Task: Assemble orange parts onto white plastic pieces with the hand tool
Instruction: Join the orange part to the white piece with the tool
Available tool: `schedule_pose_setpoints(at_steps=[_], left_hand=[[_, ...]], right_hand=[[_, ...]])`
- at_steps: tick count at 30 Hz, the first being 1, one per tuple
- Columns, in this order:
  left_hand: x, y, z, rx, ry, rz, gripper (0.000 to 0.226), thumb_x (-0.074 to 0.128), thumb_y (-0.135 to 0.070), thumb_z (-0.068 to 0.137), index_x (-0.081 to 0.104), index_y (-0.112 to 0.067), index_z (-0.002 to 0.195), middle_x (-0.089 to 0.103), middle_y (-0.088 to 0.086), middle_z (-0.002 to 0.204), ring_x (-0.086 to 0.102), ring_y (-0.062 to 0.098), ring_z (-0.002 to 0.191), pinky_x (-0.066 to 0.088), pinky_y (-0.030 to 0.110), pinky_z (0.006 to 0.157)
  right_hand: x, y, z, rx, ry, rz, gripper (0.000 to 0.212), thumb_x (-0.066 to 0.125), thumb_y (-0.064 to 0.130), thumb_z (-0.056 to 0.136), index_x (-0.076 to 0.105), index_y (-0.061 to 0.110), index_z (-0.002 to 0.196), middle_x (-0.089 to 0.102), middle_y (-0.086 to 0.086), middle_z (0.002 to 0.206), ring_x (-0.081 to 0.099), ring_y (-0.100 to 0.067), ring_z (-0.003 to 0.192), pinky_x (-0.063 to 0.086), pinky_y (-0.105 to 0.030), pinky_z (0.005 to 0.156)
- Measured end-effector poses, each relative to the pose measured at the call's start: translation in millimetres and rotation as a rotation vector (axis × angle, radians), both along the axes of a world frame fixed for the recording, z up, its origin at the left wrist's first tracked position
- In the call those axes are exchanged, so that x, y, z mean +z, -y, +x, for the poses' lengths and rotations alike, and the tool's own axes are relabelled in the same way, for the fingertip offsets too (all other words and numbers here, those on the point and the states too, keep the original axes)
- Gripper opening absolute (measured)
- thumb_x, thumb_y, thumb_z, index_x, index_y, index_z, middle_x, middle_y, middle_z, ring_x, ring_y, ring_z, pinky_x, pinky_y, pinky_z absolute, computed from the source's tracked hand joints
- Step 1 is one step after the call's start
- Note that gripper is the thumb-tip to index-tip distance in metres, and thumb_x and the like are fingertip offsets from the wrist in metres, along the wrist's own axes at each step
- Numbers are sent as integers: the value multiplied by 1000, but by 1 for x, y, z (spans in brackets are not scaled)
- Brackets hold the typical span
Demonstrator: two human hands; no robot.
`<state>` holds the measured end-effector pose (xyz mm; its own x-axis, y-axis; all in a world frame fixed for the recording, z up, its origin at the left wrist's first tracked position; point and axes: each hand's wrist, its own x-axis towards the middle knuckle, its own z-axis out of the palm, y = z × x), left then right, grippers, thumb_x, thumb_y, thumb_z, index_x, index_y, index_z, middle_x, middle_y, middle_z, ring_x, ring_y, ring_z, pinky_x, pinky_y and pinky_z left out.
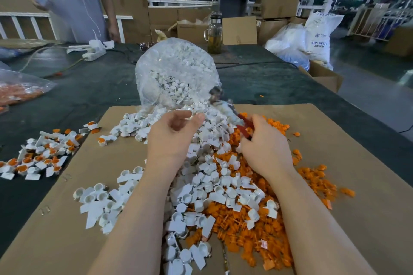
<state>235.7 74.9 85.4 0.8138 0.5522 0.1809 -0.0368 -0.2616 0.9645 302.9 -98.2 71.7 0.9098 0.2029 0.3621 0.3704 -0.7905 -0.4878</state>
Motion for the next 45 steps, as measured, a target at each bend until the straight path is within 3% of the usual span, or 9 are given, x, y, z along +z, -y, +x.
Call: schedule_pose_setpoints(at_steps=[4, 9, 11, 15, 26, 31, 35, 42, 45], left_hand=[[-8, -1, 3, 100, -442, 537, 73, 54, -78, 78, 57, -25, 129, 55, 7, 132, 50, 30, 125, 42, 46, 103], [-11, 1, 3, 17, -647, 644, 88, 49, -87, 73, 45, -27, 137, 49, 11, 137, 49, 34, 126, 42, 47, 99], [-10, 1, 3, -18, -634, 656, 80, 54, -82, 74, 47, -29, 133, 52, 10, 131, 52, 32, 120, 46, 44, 96], [-7, -1, 0, -54, -525, 592, 64, 65, -66, 79, 54, -34, 132, 50, 6, 129, 53, 28, 118, 47, 43, 100], [-9, -2, 0, -110, -374, 567, 19, 76, -43, 80, 65, -39, 95, 46, -6, 107, 57, 17, 98, 44, 29, 84], [-10, -1, 3, -55, -384, 589, 28, 79, -52, 75, 71, -33, 94, 45, -8, 97, 56, 16, 92, 50, 32, 82], [-11, 0, 3, -52, -353, 580, 30, 81, -54, 72, 71, -35, 93, 39, -15, 91, 50, 8, 84, 41, 27, 76], [-6, 4, 1, -36, -197, 386, 28, 86, -31, 73, 62, -36, 87, 60, -15, 90, 58, 1, 74, 40, 18, 58], [-4, 7, 0, -40, -145, 315, 24, 82, -22, 78, 64, -36, 86, 61, -18, 86, 58, 0, 70, 38, 16, 57]], right_hand=[[-3, 10, 9, -185, -150, -4, 14, 56, 32, 90, 49, 21, 93, 52, 6, 73, 49, -13, 63, 34, -27, 50], [-7, 14, 12, -305, -285, -73, 19, 60, 32, 86, 55, 17, 96, 57, -2, 82, 54, -24, 72, 40, -30, 55], [-8, 11, 11, -341, -298, -120, 25, 61, 33, 87, 54, 15, 103, 53, -2, 82, 53, -26, 75, 40, -30, 56], [-9, 7, 11, -345, -306, -172, 43, 62, 37, 88, 51, 10, 118, 59, -12, 112, 60, -33, 96, 42, -34, 63], [-12, 5, 12, -162, -280, -174, 17, 61, 40, 89, 55, 25, 96, 55, 7, 79, 54, -14, 71, 36, -26, 49], [-11, 6, 12, -159, -295, -209, 20, 65, 41, 88, 57, 24, 95, 57, 5, 82, 58, -17, 75, 44, -29, 56], [-10, 6, 11, -161, -277, -212, 16, 64, 38, 88, 60, 24, 94, 59, 4, 80, 58, -16, 71, 42, -26, 51], [-5, 7, 9, -74, -196, 9, 11, 62, 37, 90, 55, 29, 87, 56, 12, 74, 52, -5, 63, 32, -23, 47], [-3, 3, 8, -11, -218, 228, 6, 65, 28, 87, 62, 23, 90, 61, 7, 76, 59, -12, 68, 44, -29, 53]])
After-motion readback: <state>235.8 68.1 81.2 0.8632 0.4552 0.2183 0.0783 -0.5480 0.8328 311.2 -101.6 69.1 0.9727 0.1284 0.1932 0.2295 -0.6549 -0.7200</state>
